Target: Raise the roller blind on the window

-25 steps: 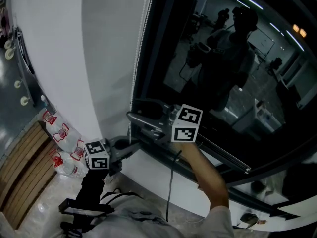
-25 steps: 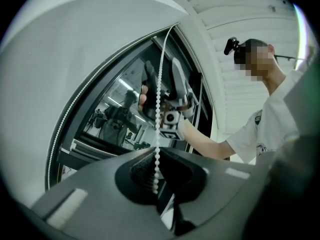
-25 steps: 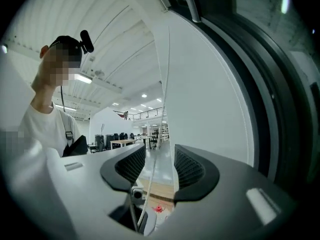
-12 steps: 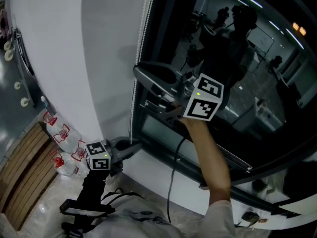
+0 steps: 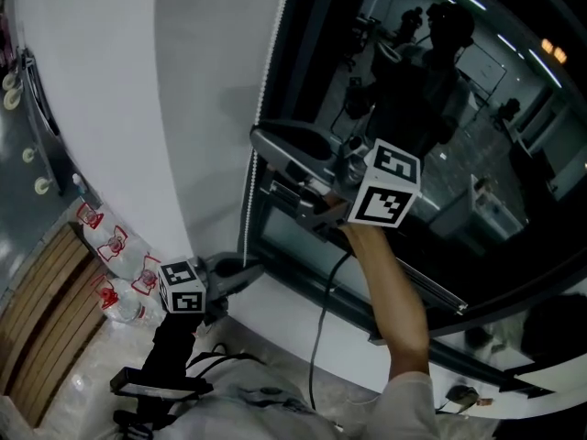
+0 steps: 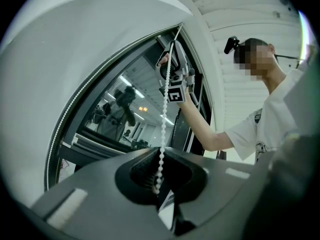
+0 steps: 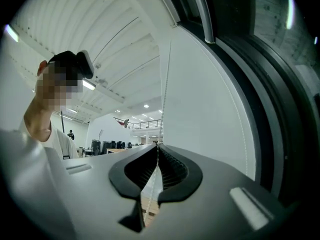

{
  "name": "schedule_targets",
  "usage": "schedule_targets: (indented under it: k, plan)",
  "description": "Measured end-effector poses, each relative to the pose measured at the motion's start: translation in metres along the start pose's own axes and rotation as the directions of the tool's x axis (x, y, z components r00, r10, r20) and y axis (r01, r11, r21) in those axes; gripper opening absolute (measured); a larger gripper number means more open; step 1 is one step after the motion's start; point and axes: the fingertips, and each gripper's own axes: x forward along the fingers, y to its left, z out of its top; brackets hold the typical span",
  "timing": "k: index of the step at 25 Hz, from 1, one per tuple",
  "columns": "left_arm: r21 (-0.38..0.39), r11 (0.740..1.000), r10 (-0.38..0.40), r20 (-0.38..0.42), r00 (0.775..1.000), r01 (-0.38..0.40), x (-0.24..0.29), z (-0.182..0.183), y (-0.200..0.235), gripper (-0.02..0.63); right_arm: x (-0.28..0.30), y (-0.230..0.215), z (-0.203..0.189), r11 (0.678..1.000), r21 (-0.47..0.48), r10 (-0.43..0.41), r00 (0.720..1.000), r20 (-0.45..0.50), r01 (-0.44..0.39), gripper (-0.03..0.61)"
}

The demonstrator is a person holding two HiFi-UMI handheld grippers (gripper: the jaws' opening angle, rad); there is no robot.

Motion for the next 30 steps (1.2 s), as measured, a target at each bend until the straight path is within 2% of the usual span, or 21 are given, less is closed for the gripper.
schedule_targets:
  k: [5,8,9,11,12,14,16,17,19,21,24,26,28,30]
  plan:
    - [0.007,1.000,-0.001,0.001,1.000,0.001,-0.005,-0.001,0.001,-0.002,-0.004,0.001,0.001,1.000,0.015,-0.022,1.000,0.019,0.022,0.013]
    - [0.053,0.997,0.052,0.006,0.999,-0.053,-0.013,0.000,0.007,0.000,-0.009,0.001,0.005,0.998,0.039,-0.059,0.996,0.065,0.056,0.014]
    - [0.073,0.994,0.078,0.000,0.997,-0.078,-0.016,-0.001,0.010,0.003,-0.011,0.000,0.008,0.996,0.033,-0.085,0.993,0.088,0.082,0.015]
    - [0.118,0.983,0.145,-0.033,0.989,-0.140,-0.024,-0.010,0.017,0.107,-0.018,-0.001,0.009,0.988,-0.008,-0.153,0.980,0.130,0.155,0.017]
    - [0.138,0.975,0.181,-0.054,0.982,-0.172,-0.029,-0.016,0.021,0.132,-0.021,-0.002,0.005,0.979,-0.036,-0.192,0.971,0.140,0.199,0.020]
    - [0.158,0.962,0.239,-0.082,0.967,-0.224,-0.042,-0.027,0.027,0.144,-0.026,-0.002,-0.010,0.956,-0.077,-0.271,0.952,0.141,0.284,0.030]
    - [0.161,0.953,0.276,-0.098,0.956,-0.258,-0.057,-0.036,0.032,0.144,-0.036,-0.003,-0.031,0.933,-0.054,-0.344,0.925,0.159,0.356,0.098]
    - [0.159,0.950,0.287,-0.107,0.952,-0.268,-0.063,-0.041,0.033,0.144,-0.045,-0.003,-0.041,0.918,-0.026,-0.386,0.906,0.176,0.396,0.107]
    - [0.152,0.949,0.295,-0.128,0.947,-0.276,-0.071,-0.054,0.031,0.144,-0.072,-0.001,-0.062,0.871,0.017,-0.485,0.852,0.197,0.492,0.135]
    - [0.149,0.949,0.298,-0.138,0.945,-0.278,-0.074,-0.063,0.028,0.142,-0.103,0.005,-0.085,0.808,0.044,-0.584,0.788,0.196,0.588,0.135]
    - [0.142,0.950,0.296,-0.127,0.947,-0.278,-0.077,-0.071,0.021,0.083,-0.143,0.025,-0.121,0.702,0.091,-0.708,0.679,0.196,0.706,0.122]
    - [0.150,0.955,0.276,-0.138,0.951,-0.256,-0.078,-0.080,0.014,0.015,-0.167,0.041,-0.151,0.593,0.113,-0.801,0.570,0.185,0.797,0.096]
    - [0.165,0.960,0.252,-0.153,0.956,-0.227,-0.075,-0.089,0.000,-0.002,-0.190,0.064,-0.180,0.468,0.117,-0.880,0.448,0.159,0.876,0.005]
    - [0.171,0.961,0.241,-0.140,0.960,-0.216,-0.064,-0.093,-0.026,-0.002,-0.213,0.098,-0.200,0.376,0.096,-0.924,0.365,0.118,0.922,0.000]
